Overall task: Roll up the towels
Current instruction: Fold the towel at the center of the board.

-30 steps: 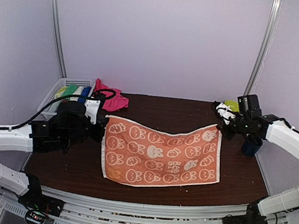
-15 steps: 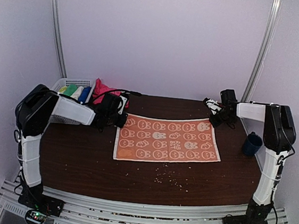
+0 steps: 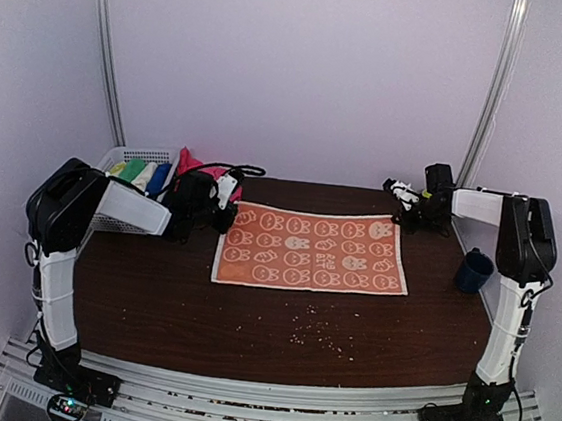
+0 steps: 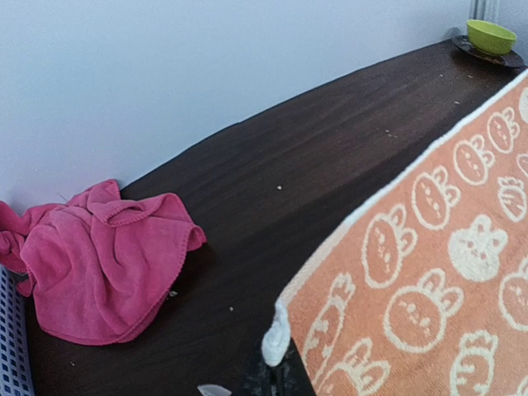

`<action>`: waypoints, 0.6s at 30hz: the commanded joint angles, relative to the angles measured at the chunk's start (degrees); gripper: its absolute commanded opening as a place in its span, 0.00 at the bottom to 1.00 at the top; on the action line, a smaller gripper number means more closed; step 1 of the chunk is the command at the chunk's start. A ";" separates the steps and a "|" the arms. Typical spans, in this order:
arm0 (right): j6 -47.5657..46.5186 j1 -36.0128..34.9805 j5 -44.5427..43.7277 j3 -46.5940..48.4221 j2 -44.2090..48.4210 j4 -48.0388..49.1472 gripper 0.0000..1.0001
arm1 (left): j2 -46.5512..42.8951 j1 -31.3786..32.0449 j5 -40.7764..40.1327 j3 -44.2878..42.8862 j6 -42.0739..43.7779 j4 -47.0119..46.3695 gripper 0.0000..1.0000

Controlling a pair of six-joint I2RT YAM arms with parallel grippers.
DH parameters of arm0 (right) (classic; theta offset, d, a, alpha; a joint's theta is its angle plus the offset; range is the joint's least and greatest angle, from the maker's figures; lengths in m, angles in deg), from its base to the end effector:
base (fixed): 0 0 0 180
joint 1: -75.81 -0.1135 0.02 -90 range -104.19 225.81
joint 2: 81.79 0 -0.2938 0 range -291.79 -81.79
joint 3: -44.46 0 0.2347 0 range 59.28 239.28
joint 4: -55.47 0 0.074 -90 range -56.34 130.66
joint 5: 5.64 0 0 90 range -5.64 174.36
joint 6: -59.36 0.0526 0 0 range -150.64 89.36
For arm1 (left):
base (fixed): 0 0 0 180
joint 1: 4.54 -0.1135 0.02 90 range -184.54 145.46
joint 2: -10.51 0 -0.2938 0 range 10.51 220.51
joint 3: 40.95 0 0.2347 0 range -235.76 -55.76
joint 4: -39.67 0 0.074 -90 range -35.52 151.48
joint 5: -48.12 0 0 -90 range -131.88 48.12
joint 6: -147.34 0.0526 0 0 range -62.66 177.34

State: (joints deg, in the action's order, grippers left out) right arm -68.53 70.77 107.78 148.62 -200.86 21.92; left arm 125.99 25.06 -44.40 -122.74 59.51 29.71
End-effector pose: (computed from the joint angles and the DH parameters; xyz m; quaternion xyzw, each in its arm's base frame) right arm 0.4670 0.0622 0.2184 -0.4020 0.8257 0.0838 0.3867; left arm 0.3990 -0.2240 0.1976 0.2176 0.8085 -0.1117 0.5353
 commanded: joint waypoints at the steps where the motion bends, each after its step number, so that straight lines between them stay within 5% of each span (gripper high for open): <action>1: -7.69 2.81 7.73 -2.86 4.81 -3.54 0.00 | -5.41 -0.75 5.60 6.63 2.57 -9.90 0.00; 18: -24.91 5.11 14.33 -14.16 14.53 -12.94 0.00 | -16.04 -0.96 5.92 19.51 2.04 -12.00 0.00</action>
State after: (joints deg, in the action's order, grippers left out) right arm -89.31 75.47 119.95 136.55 -190.08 11.65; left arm 112.53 24.69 -39.00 -105.54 61.50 21.38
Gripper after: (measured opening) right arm 0.030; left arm 0.006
